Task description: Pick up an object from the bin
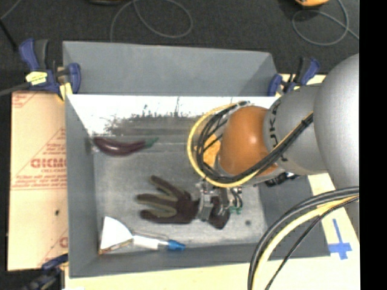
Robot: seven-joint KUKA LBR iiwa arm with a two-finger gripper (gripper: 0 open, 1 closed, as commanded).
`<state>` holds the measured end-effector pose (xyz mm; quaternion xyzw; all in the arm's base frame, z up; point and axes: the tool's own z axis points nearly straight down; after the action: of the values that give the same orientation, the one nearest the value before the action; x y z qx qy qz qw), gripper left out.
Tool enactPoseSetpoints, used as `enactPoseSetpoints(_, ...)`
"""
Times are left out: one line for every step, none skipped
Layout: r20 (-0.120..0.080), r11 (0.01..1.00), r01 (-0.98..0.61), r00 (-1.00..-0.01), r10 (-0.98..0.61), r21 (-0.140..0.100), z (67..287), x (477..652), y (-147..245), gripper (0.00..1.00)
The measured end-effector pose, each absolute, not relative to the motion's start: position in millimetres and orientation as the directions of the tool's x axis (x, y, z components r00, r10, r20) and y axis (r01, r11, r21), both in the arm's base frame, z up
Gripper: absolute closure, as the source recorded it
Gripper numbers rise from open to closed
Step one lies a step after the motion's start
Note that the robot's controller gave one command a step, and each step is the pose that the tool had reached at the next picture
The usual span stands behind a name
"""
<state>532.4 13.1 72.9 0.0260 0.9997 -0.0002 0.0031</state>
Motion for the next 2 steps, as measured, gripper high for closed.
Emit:
enactPoseSetpoints(-0.006,0.999,0.051,-0.999,0.051,0.000,73.0,532.4,13.1,1.00)
enactPoseSetpoints(-0.007,0.999,0.050,-0.999,0.050,-0.001,75.6,531.7,13.0,1.00)
